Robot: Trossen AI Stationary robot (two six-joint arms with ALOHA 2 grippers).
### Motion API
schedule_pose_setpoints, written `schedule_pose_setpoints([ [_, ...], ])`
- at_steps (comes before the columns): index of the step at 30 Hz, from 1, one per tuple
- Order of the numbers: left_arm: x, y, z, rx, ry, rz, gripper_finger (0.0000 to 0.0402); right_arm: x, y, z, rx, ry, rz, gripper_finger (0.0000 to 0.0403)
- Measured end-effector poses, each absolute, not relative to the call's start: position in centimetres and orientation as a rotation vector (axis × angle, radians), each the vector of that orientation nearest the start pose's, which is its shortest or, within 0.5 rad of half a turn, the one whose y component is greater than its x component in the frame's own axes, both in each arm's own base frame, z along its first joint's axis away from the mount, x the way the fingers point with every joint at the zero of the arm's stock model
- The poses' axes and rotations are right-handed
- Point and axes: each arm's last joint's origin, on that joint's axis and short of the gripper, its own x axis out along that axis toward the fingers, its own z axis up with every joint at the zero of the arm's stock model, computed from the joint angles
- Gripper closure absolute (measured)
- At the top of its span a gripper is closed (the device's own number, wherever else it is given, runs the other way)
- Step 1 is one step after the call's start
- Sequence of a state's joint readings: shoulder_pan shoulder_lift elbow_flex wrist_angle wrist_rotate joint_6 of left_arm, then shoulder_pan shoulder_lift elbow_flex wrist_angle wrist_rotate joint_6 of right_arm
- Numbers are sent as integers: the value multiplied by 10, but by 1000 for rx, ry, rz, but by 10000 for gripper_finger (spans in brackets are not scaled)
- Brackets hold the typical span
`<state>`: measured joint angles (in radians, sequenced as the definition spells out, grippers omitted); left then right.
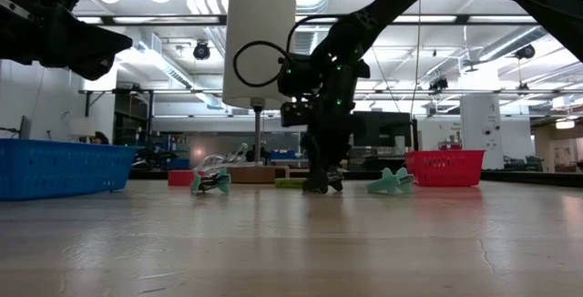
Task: Pick and place Stapler, Stapler remover, tape
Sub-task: Put the top staples box into the orange bin
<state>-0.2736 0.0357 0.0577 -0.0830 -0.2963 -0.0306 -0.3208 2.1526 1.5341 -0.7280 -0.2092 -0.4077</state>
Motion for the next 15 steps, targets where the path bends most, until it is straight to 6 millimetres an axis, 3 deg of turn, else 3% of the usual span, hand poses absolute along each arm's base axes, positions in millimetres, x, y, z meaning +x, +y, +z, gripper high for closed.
schedule_pose_setpoints([
  [8,94,-18,172,-13,58,23,376,411,-130,162,54,1191,18,210],
  [15,94,-18,173,-13,58,24,376,419,-132,151,160,1148,-74,140],
])
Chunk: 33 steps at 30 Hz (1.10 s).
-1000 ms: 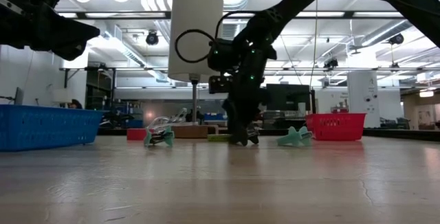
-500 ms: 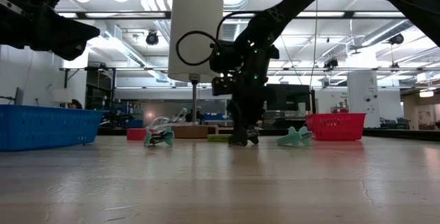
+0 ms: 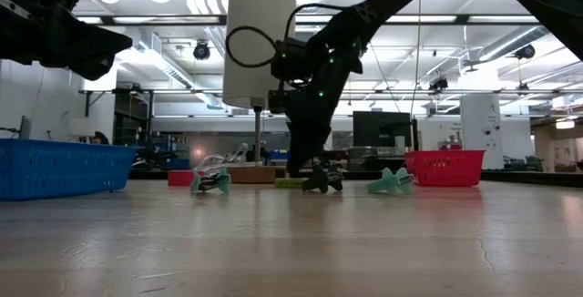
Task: Pick and place Stapler, Stapler remover, tape
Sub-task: Put the top staples box into the orange bin
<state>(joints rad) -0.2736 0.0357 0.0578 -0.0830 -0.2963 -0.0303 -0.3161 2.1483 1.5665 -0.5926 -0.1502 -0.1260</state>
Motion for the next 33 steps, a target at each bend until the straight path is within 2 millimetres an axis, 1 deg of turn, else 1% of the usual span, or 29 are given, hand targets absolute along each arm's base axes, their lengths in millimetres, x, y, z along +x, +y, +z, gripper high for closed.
schedule_pose_setpoints([
  [2,94,-18,172,-14,58,24,376,419,-132,142,178,1175,-85,118],
  [3,94,-18,173,-13,58,24,376,420,-130,139,152,1190,-97,108],
  [6,94,-18,173,-13,58,24,376,422,-124,139,81,1203,-134,86],
  [9,94,-18,173,-13,58,24,376,423,-123,138,66,1202,-149,78],
  [11,94,-18,173,-13,58,24,376,423,-122,138,72,1201,-147,82],
  [15,94,-18,173,-13,58,24,376,424,-120,137,67,1201,-146,114],
  [22,94,-18,173,-14,58,24,376,424,-120,137,81,1198,-150,204],
  [28,94,-18,172,-13,58,24,376,426,-121,141,58,1198,-146,269],
  [33,94,-18,173,-14,58,24,376,427,-118,150,55,1220,-134,303],
])
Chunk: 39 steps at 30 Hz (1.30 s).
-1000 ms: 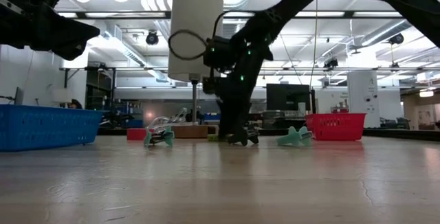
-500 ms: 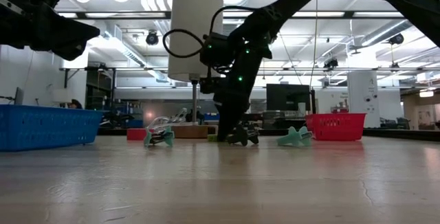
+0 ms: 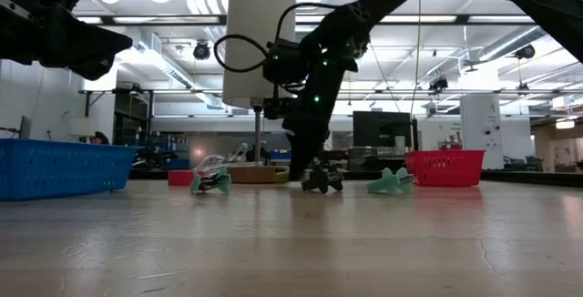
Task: Pick and place Stapler, Stapler remover, tape
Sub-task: Put the top staples box into the orange bin
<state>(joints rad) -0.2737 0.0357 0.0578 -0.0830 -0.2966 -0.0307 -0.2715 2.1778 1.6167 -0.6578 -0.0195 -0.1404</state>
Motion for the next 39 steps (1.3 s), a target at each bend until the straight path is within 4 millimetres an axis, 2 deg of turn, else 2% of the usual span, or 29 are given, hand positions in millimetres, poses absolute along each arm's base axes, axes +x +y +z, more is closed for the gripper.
schedule_pose_setpoints([
  [6,94,-18,173,-13,58,24,376,423,-105,169,64,1289,-98,298],
  [10,94,-18,173,-13,58,24,376,415,-83,180,61,1367,-38,294],
  [16,94,-18,173,-13,58,24,376,407,-32,195,157,1366,171,298],
  [23,94,-18,172,-13,59,23,376,380,42,221,67,1376,306,298],
  [27,94,-18,172,-13,60,24,376,350,78,241,44,1364,331,297],
  [32,94,-18,172,-12,61,24,376,297,114,258,19,1347,253,297],
  [39,94,-18,172,-13,61,23,376,216,150,263,83,1301,104,296],
])
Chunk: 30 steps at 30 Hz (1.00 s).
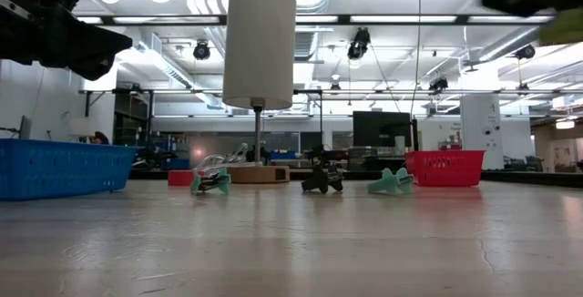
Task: Pick and place Stapler, Stapler remover, tape
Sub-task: Put the top staples box into the orange bin
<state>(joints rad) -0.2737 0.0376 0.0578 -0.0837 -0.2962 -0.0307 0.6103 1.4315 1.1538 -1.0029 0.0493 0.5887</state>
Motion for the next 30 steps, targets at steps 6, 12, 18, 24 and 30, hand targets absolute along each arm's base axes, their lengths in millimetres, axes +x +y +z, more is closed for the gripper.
schedule_pose_setpoints([
  [6,94,-18,172,-12,61,24,376,160,171,251,249,1336,39,296],
  [12,94,-18,172,-12,61,23,376,124,201,243,394,1346,48,296],
  [18,94,-18,172,-13,61,24,376,113,233,222,346,1354,73,296],
  [24,94,-18,172,-12,61,24,376,111,249,189,337,1545,-19,296],
  [30,94,-18,172,-12,61,24,376,116,263,182,283,1588,2,296],
])
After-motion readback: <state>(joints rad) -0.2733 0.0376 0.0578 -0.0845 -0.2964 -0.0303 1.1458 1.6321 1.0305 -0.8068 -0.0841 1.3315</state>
